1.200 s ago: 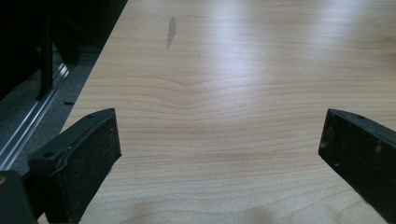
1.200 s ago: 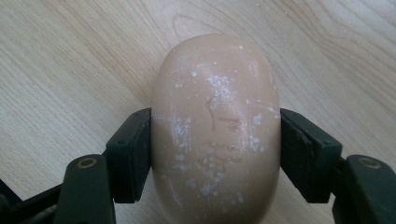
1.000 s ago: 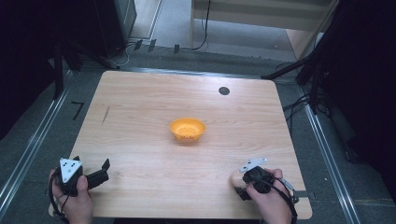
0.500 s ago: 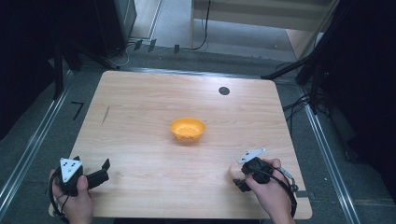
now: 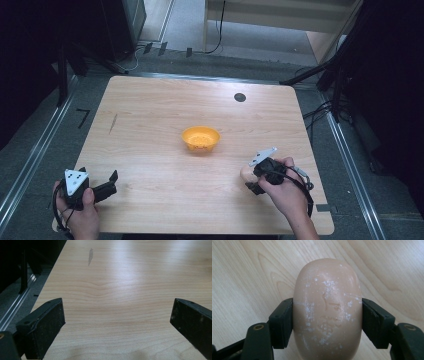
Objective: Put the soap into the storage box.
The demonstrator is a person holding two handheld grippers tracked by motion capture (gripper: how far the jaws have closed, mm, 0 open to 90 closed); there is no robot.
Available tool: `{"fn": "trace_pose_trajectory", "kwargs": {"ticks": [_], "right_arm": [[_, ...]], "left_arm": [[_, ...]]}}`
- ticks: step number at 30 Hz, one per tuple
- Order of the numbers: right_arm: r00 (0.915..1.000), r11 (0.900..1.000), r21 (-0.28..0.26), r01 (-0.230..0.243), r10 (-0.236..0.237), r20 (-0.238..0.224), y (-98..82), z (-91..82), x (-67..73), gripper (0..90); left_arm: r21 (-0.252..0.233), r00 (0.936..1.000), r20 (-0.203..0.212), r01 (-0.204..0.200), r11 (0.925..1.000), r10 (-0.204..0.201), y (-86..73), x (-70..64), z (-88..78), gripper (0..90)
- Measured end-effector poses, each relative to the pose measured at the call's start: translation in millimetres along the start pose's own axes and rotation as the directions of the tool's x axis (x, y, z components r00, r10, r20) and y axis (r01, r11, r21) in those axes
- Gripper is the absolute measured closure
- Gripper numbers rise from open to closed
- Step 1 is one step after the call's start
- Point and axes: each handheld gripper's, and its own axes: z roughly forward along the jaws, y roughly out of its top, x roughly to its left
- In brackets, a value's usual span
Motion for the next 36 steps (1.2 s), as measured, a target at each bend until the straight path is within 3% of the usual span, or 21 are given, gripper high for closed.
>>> {"fn": "trace_pose_trajectory", "kwargs": {"ticks": [18, 22, 32, 36], "right_arm": [[0.9996, 1.000, -0.013, 0.027, -0.027, 0.007, 16.4, -4.0, -15.5, 33.5], [0.9995, 0.999, -0.026, 0.031, -0.031, -0.009, 20.0, -6.1, -17.9, 33.5], [0.9973, 0.997, -0.024, 0.072, -0.072, -0.012, 33.5, -4.2, -25.0, 33.5], [0.9925, 0.992, -0.018, 0.122, -0.122, -0.002, 41.1, -4.7, -26.6, 33.4]], "left_arm": [[0.007, 1.0000, 0.004, -0.005, 1.0000, 0.005, 0.5, -1.0, 1.5, 0.0], [0.010, 1.0000, 0.008, -0.006, 0.9999, 0.005, 0.6, -1.0, 1.7, 0.0], [0.010, 0.9999, 0.005, -0.013, 0.9999, 0.013, 0.7, -2.1, 2.2, 0.0], [0.010, 0.9999, 0.005, -0.012, 0.9999, 0.012, 0.7, -2.1, 2.2, 0.0]]}}
